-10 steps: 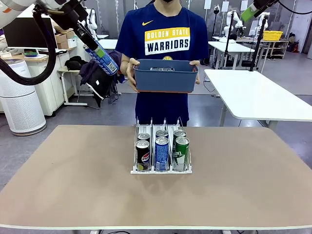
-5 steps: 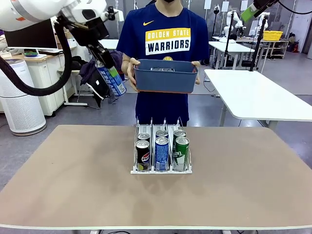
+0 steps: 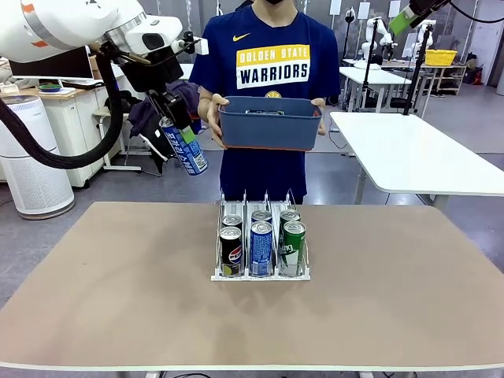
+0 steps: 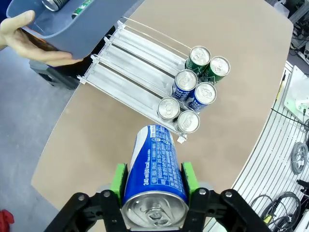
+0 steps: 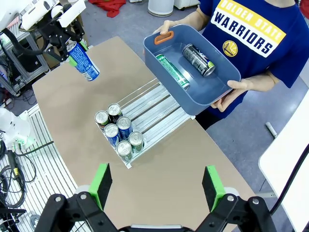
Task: Fill the beverage cans into the dispenser.
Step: Place the picked Ionic drink in the line of the Automatic Can Dispenser with the same cans.
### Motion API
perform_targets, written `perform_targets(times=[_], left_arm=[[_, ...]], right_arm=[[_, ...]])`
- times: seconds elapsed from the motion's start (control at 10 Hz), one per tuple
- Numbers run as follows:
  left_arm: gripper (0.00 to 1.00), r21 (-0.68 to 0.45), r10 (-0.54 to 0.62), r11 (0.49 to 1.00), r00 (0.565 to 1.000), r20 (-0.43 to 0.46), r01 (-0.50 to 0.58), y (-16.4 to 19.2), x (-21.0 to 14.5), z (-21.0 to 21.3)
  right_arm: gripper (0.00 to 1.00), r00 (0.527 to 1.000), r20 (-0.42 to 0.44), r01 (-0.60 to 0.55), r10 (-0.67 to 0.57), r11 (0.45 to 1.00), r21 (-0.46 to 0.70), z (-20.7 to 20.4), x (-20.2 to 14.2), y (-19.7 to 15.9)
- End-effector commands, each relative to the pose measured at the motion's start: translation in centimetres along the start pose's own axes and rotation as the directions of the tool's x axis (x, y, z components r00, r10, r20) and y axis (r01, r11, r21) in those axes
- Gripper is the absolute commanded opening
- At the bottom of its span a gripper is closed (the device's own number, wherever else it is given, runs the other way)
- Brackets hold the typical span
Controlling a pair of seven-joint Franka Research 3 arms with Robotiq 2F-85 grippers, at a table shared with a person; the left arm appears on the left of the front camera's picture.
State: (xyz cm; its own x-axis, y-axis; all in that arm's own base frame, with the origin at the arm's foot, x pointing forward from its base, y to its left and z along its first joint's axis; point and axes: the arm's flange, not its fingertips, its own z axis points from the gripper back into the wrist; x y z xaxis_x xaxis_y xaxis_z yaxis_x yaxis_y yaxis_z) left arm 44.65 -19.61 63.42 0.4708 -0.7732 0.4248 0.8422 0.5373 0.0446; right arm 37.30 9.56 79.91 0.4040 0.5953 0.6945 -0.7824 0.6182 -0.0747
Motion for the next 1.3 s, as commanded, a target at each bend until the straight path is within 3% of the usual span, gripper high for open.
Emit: perform_targets(times=[0.0, 0.4, 0.6, 0.9, 1.0, 1.2], left_arm=[[0.57, 0.02, 0.001, 1.0, 1.0, 0.018, -0.001, -0.1, 0.3, 0.3], [0.57, 0.002, -0.001, 1.0, 1.0, 0.003, 0.001, 0.0, 0.1, 0.0], [0.57, -0.019, 0.114, 0.993, 0.993, -0.016, -0.114, -4.3, 1.6, -1.7], [0.57, 0.143, 0.166, 0.977, 0.985, -0.045, -0.158, -10.7, 2.5, -4.8], [0.57, 0.139, 0.199, 0.971, 0.979, -0.036, -0.192, -12.6, 2.9, -5.6], [0.57, 0.163, 0.167, 0.974, 0.984, -0.063, -0.155, -15.2, 3.5, -7.0]], right_arm=[[1.0, 1.0, -0.001, 0.001, -0.001, 1.0, 0.001, -0.1, -0.1, 0.0], [1.0, 1.0, -0.001, 0.001, -0.001, 1.0, 0.001, -0.1, -0.1, 0.0], [1.0, 1.0, -0.001, 0.001, -0.001, 1.0, 0.001, -0.1, -0.1, 0.0], [1.0, 1.0, -0.001, 0.001, -0.001, 1.0, 0.001, -0.1, -0.1, 0.0], [1.0, 1.0, -0.001, 0.001, -0.001, 1.0, 0.001, -0.1, -0.1, 0.0], [1.0, 1.0, -0.001, 0.001, -0.001, 1.0, 0.001, -0.1, -0.1, 0.0]])
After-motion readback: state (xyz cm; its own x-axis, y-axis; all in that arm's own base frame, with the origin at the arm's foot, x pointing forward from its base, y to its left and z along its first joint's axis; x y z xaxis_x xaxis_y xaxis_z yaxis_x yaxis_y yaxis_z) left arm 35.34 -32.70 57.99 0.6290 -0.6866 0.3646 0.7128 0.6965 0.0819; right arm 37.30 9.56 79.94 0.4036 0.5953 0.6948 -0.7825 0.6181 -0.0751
